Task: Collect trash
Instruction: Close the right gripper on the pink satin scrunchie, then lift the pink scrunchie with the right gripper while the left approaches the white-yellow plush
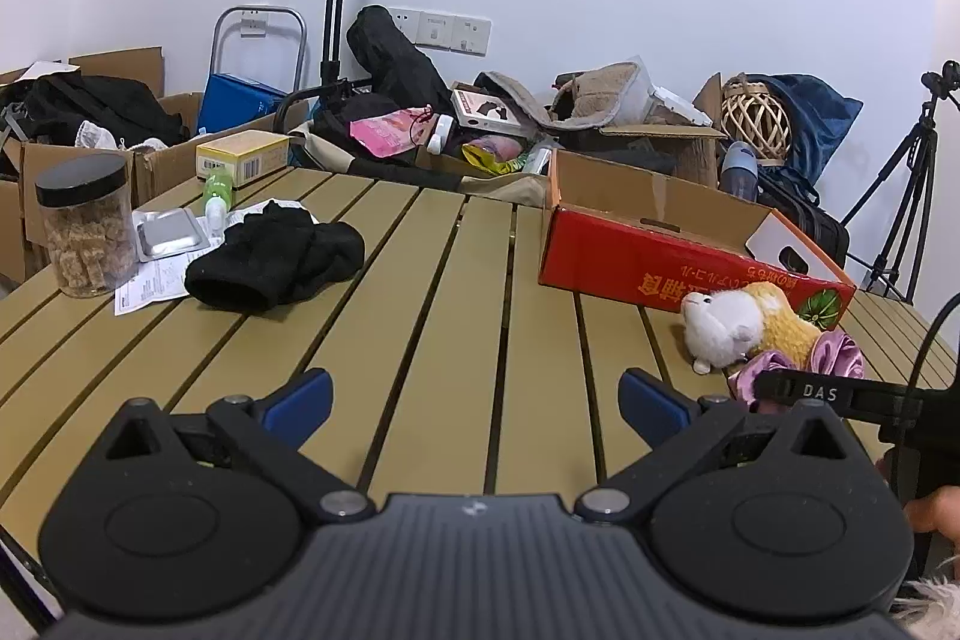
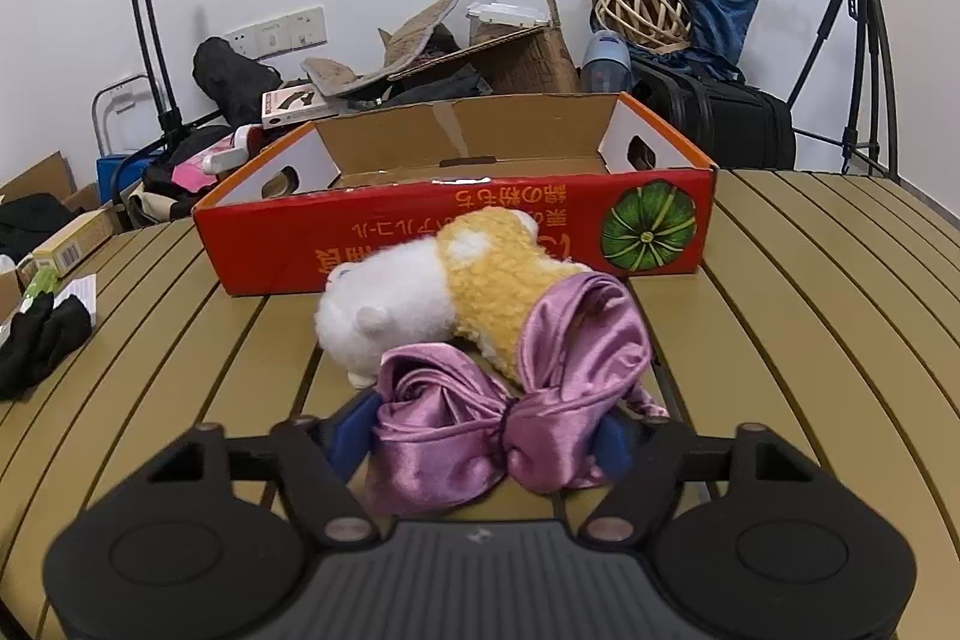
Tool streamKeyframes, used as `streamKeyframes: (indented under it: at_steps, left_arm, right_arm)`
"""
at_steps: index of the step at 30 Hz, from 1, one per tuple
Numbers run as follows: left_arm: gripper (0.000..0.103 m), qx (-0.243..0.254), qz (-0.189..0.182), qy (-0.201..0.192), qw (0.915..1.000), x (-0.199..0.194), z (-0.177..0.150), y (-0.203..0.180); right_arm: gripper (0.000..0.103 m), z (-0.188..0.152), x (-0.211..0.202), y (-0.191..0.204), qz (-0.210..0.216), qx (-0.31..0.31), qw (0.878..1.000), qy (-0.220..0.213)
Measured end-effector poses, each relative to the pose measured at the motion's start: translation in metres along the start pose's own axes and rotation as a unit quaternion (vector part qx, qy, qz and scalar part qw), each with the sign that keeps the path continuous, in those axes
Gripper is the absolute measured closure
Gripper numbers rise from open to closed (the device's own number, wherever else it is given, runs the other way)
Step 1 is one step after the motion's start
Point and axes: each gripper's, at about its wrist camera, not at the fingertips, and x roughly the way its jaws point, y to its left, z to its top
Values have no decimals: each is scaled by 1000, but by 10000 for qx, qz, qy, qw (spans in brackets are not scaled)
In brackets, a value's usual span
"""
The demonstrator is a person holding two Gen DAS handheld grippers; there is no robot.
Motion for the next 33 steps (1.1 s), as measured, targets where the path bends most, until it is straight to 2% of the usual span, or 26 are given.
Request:
streamKeyframes:
  at_steps: [1,3,6,12,23,33]
  left_arm:
    - [0,-6,-3,8,10000,0,0,0]
    - [0,-28,-12,22,10000,1,-1,0]
    - [0,-32,-13,41,10000,2,-2,-2]
    - [0,15,-44,77,10000,4,-4,-8]
    - [0,216,-236,235,9992,7,-17,-31]
    - [0,358,-678,477,9959,5,-28,-76]
  right_arm:
    - [41,0,-1,-2,12,48,10000,7]
    - [56,-1,-4,-5,27,103,9999,-35]
    - [70,-4,-10,-11,79,181,9997,-159]
    - [82,-11,-23,-15,159,194,9988,-419]
    - [84,-20,-66,-50,314,495,9929,-1036]
    - [84,-37,-101,-112,322,1040,9833,-1459]
